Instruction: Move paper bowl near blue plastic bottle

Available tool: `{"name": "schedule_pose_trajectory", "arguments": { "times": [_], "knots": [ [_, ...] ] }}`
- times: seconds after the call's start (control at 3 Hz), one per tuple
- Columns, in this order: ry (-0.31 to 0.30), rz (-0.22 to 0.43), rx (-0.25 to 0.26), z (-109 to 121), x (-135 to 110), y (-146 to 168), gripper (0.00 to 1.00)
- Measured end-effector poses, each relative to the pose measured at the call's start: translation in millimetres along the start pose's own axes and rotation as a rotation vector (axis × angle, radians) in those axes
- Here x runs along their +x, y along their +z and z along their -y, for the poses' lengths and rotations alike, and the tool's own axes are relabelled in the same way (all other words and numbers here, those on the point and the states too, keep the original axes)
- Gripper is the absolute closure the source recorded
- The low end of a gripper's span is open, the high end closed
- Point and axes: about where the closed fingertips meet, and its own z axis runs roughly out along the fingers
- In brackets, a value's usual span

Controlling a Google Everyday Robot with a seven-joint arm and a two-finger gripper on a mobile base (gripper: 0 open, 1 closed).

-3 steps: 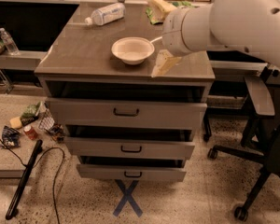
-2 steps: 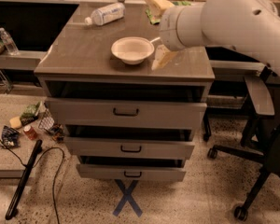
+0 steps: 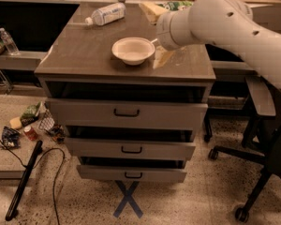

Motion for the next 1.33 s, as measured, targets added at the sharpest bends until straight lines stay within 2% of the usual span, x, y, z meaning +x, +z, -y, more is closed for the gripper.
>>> {"name": "schedule_pose_trajectory", "arguments": {
  "times": [0.33, 1.0, 1.33],
  "knots": [
    [0.011, 0.016, -0.059, -20.6, 19.2, 36.2, 0.04],
    [0.009, 0.041, -0.077, -26.6, 19.3, 51.3, 0.65],
    [-0.014, 0.175, -0.136, -40.2, -3.6, 92.8, 0.96]
  ]
}}
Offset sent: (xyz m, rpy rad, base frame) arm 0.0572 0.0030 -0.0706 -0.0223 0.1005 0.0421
